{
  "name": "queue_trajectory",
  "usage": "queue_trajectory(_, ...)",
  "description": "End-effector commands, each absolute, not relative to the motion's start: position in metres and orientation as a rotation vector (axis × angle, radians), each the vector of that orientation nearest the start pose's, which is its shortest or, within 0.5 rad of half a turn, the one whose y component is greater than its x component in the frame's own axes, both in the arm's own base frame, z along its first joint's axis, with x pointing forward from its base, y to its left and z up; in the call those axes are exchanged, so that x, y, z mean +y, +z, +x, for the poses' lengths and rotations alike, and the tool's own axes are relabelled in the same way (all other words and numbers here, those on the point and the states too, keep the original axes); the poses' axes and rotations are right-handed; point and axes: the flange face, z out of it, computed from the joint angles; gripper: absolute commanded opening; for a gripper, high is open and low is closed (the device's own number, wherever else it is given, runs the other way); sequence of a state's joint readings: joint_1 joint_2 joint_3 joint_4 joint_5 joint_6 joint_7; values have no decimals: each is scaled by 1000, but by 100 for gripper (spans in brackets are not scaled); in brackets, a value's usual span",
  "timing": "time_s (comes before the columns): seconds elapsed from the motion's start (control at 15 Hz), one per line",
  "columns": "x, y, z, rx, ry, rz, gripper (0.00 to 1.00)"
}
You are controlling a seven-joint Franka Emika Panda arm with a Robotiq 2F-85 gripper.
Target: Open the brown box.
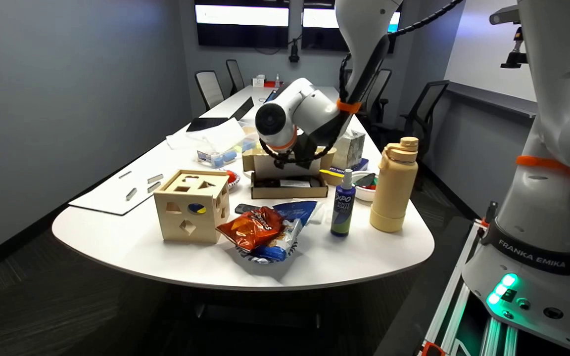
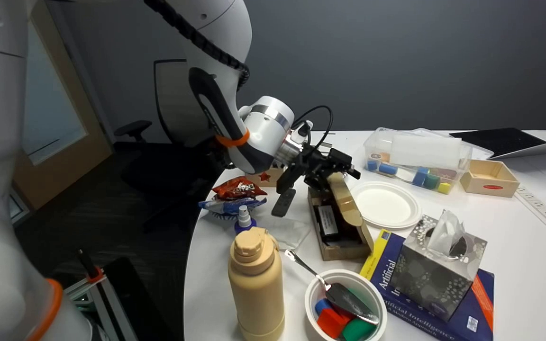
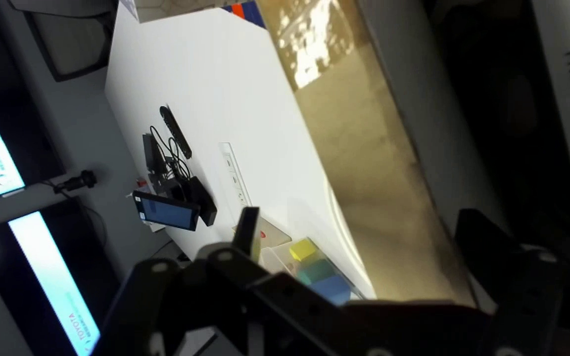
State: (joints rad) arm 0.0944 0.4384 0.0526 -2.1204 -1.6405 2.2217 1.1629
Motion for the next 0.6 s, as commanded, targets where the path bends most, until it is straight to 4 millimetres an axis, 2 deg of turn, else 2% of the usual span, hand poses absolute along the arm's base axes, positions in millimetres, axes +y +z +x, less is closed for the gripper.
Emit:
queue_trajectory(0.0,39,205,575,254,560,2074,100)
queue_trajectory(0.53,19,213,604,129,569,2067,100)
